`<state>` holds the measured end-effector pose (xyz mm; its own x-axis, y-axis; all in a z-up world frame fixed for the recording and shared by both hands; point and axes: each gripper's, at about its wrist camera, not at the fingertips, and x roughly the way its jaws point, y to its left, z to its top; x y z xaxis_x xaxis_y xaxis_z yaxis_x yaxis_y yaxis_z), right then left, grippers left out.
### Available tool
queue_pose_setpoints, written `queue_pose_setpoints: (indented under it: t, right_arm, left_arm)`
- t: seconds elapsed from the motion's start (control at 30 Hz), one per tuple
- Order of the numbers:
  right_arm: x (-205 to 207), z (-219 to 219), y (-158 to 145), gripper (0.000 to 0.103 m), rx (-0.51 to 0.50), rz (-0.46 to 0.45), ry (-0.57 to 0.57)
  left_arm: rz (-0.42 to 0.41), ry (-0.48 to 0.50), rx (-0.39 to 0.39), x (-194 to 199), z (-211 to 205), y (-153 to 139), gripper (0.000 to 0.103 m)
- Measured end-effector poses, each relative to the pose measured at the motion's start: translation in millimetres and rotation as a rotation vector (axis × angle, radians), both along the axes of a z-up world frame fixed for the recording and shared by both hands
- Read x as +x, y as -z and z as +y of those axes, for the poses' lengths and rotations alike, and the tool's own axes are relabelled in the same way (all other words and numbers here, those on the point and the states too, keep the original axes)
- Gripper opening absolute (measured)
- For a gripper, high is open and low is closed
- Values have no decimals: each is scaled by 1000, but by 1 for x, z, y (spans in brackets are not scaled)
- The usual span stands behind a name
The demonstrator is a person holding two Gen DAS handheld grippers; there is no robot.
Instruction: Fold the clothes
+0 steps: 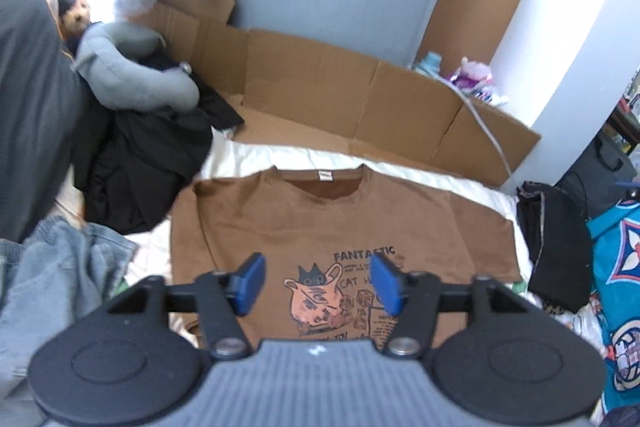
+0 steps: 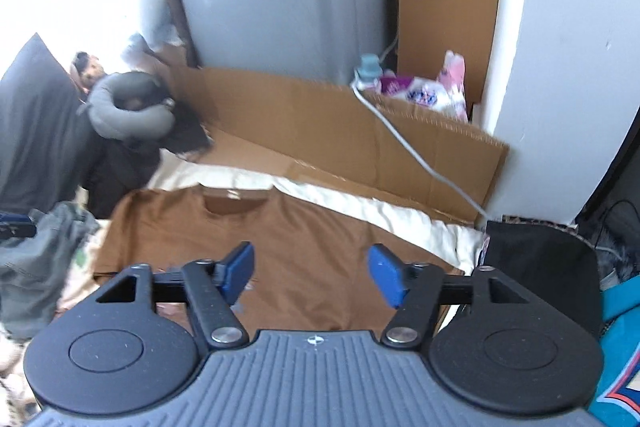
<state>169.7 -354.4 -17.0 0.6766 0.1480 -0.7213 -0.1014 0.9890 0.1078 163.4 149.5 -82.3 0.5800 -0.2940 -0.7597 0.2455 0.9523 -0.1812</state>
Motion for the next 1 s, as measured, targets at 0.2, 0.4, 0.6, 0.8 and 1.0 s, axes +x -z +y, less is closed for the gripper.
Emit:
queue_pose_setpoints:
  t: [0.2,0.4,0.6,0.8,1.0]
  right_arm:
    - [-25,15,-63,93,5,22,81]
    - [-42,39,-87,95,46,35,82]
    - [-48,73,-88,96,117,26,45]
    - [-46,101,-81,96,129,18,-20]
    - [-44,114,-69,96,191,48,-15]
  left_arm:
    - [19,7,-11,-17,11,-53,92]
    - [-9,-1,-9,-33,19,-96,97]
    - [-9,-62,2,-40,31,-126,96]
    - [4,-73,23,-39,41,-170,94]
    - [2,-76,95,-21,44,-211,95]
